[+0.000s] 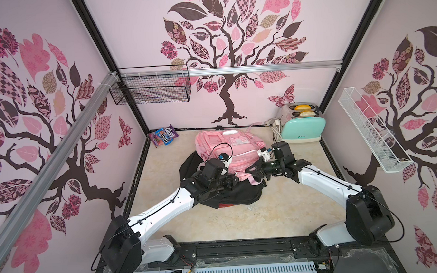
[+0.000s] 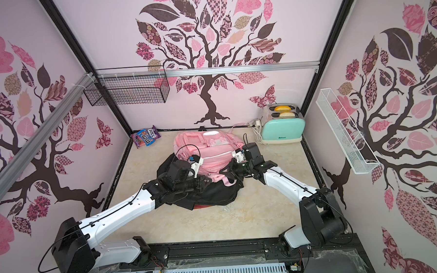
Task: Zip up the backpack
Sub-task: Zip the zipper on the backpack.
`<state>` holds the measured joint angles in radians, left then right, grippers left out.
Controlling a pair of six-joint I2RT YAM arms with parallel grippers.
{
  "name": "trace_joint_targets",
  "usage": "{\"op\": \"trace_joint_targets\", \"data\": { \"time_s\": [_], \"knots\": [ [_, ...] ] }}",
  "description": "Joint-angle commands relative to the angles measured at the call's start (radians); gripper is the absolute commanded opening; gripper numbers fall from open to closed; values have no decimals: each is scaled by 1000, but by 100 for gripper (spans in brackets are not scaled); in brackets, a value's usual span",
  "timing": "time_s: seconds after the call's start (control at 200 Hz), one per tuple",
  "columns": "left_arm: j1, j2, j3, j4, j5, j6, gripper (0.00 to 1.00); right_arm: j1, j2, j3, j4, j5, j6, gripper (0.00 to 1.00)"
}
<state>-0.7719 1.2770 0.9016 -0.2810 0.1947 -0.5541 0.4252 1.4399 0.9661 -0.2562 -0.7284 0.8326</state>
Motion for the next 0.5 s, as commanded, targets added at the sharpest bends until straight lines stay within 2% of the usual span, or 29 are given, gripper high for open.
{"op": "trace_joint_targets", "data": {
  "time_s": [0.0, 0.155, 0.495],
  "knots": [
    [-9, -39, -30, 27, 28, -19, 0, -19, -1, 77, -84, 70, -141, 0],
    [7, -25, -61, 38, 29, -23, 0, -19, 1, 87, -191, 144, -217, 0],
    [99, -8, -146, 85, 53, -64, 0, -19, 7, 100, -292, 292, -291, 0]
  ]
}}
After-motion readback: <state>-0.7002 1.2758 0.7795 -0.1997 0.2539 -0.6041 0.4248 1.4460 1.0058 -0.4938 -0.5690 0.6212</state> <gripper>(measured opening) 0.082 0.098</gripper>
